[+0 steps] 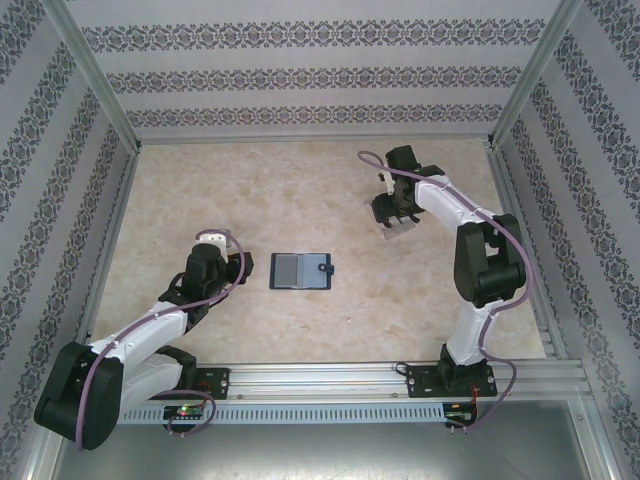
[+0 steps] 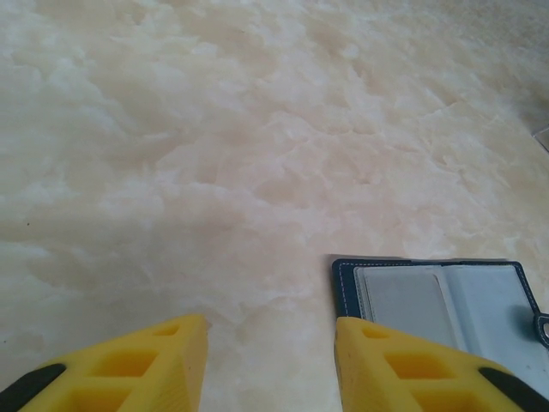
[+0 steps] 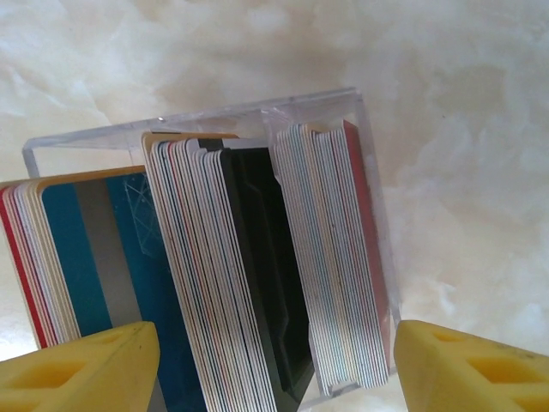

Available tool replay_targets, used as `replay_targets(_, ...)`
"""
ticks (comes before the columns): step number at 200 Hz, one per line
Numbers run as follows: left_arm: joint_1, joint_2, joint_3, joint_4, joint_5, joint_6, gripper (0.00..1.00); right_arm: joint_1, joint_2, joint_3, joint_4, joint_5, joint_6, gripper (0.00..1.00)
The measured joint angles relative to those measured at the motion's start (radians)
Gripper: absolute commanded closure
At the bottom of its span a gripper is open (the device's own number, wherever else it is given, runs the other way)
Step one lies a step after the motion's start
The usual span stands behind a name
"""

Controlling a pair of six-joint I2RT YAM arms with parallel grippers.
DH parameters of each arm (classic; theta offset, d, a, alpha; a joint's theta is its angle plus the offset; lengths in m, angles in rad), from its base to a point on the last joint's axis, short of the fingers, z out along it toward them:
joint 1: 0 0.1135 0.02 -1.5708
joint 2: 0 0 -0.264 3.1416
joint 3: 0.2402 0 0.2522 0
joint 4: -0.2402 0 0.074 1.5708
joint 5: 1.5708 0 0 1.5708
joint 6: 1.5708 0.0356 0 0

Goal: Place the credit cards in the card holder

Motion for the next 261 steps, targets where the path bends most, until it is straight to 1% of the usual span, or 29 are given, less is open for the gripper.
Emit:
replay_targets(85, 0.0, 0.024, 0.003, 0.0, 0.003, 0.0, 0.56, -0.001, 0.027, 0.037, -0.021, 0.04, -0.021, 0.27)
replay_targets(127, 0.0, 0.039, 0.004, 0.0, 0.006, 0.0, 0.56, -0.027, 0.03, 0.042, -0.038, 0.001, -0.021, 0.33)
replay_targets(163, 0.0, 0.07, 0.016, 0.001, 0.018, 0.0, 0.56, -0.055, 0.045, 0.065, -0.065, -0.066, -0.024, 0.34)
replay_targets(199, 0.0, 0.124, 0.039, 0.003, 0.045, 0.0, 0.56, -0.058, 0.071, 0.091, -0.092, -0.088, -0.036, 0.35)
replay_targets(231, -0.003, 0.158, 0.06, 0.004, 0.068, 0.0, 0.56, -0.058, 0.071, 0.095, -0.087, 0.009, -0.034, 0.35)
replay_targets(261, -0.018, 0.2, 0.095, 0.004, 0.089, 0.004, 0.57, -0.058, 0.06, 0.083, -0.059, 0.119, -0.031, 0.4)
